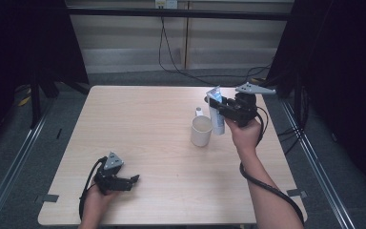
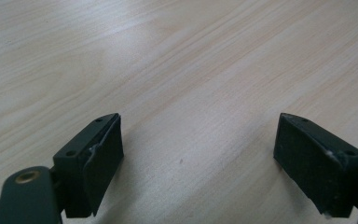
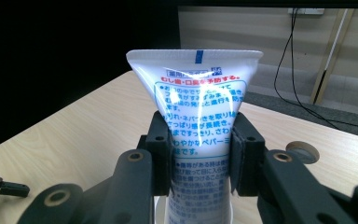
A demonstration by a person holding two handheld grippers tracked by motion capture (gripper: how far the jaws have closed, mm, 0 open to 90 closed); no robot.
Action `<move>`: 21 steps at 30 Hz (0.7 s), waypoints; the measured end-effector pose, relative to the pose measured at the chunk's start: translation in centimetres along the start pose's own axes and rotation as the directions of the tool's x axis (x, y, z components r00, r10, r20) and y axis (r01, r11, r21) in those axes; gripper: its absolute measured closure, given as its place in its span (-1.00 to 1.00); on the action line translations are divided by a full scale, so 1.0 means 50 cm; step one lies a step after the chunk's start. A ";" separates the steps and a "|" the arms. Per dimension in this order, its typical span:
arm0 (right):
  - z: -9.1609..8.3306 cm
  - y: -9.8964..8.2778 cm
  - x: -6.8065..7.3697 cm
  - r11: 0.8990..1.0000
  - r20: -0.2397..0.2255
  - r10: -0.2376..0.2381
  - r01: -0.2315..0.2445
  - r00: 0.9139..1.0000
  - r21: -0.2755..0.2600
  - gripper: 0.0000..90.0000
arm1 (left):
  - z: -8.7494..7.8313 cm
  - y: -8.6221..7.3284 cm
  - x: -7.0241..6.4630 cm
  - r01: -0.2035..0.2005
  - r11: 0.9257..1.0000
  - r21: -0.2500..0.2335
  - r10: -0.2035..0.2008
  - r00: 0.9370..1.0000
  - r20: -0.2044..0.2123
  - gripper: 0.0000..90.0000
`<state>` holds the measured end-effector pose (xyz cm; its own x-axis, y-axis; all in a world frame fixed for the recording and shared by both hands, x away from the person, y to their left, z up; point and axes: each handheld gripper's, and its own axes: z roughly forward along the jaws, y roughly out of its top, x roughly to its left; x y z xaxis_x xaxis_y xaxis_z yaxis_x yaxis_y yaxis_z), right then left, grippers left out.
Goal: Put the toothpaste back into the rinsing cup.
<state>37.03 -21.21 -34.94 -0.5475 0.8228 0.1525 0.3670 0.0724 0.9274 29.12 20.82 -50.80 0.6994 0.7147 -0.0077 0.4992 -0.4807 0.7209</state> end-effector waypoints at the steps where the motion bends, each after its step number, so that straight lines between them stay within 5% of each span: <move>1: 0.002 0.000 -0.001 1.000 0.000 0.006 -0.006 1.000 0.003 0.48 | 0.000 0.000 0.000 0.001 1.000 0.002 -0.001 1.000 0.001 -0.66; 21: 0.041 0.006 -0.003 1.000 0.041 0.007 -0.006 0.999 -0.017 0.47 | 0.000 0.000 0.000 0.001 1.000 0.002 -0.001 1.000 0.002 -0.66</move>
<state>38.76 -20.17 -35.39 -0.5139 0.8455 0.1451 0.3574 0.0572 0.9322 29.12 20.83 -50.80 0.6997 0.7144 -0.0100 0.5012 -0.4807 0.7195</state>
